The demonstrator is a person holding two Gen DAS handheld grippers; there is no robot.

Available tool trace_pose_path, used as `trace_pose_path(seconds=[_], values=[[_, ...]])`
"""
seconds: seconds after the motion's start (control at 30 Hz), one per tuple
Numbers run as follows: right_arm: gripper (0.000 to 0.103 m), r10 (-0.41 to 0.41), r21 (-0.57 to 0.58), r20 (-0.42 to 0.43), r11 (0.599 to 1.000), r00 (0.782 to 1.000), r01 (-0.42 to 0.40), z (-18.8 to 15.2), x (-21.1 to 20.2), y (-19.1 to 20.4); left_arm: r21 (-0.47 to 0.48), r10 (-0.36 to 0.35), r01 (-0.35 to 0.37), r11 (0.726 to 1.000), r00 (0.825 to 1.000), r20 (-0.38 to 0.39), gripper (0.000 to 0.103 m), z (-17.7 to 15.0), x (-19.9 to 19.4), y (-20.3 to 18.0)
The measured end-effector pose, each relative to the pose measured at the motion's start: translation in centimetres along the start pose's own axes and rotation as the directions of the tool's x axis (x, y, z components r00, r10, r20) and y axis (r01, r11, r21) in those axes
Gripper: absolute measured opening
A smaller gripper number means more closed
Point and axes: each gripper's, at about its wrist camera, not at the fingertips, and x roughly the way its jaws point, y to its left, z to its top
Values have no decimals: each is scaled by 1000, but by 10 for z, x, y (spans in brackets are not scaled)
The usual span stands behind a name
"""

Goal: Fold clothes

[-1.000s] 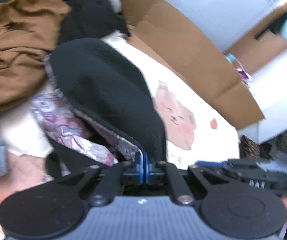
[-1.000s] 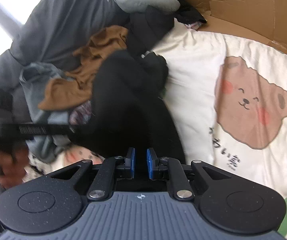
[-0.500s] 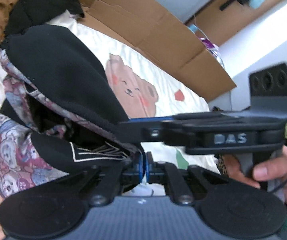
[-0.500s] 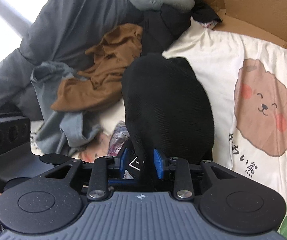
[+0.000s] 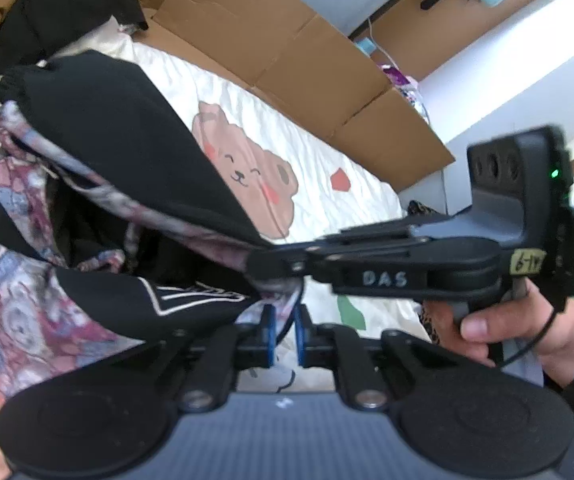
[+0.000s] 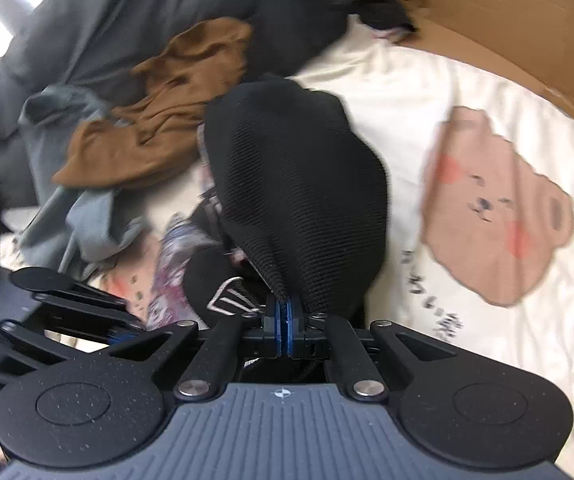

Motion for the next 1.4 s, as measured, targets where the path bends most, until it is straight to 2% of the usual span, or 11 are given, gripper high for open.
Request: trace_pose_path(seconds=[0.17, 0.4, 0.73, 0.83, 1.0, 1.17, 1.27, 1.33, 1.4], values=[[0, -55, 92, 25, 994, 998, 53, -1, -18, -40, -12, 57, -57, 998, 998, 6, 10, 1, -8, 14], [0, -146, 214, 49, 968, 988, 132, -23, -46, -92, -27, 159, -158, 987, 987, 25, 10, 8, -14, 32], [0, -252, 363, 77, 908, 965, 209, -61, -84, -144, -40, 292, -291, 956, 956, 34, 20, 21, -16, 52], [0, -319, 419, 93, 872, 943, 253, -74, -97, -157, -41, 353, -352, 935, 935, 34, 29, 23, -17, 61], [0, -380, 500, 81, 815, 921, 292, -100, -115, -179, -59, 424, -422, 904, 905, 20, 32, 24, -15, 78], [0, -424, 571, 56, 756, 904, 319, -131, -131, -194, -58, 478, -477, 877, 878, 10, 53, 25, -9, 94], [0, -453, 609, 27, 714, 891, 345, -150, -138, -203, -58, 490, -489, 870, 872, -5, 54, 26, 0, 102], [0, -470, 634, 3, 684, 883, 362, -164, -142, -209, -57, 485, -486, 872, 874, -19, 55, 27, 8, 105], [0, -485, 656, -21, 654, 874, 378, -177, -144, -214, -45, 479, -479, 876, 878, -28, 61, 28, 17, 107]])
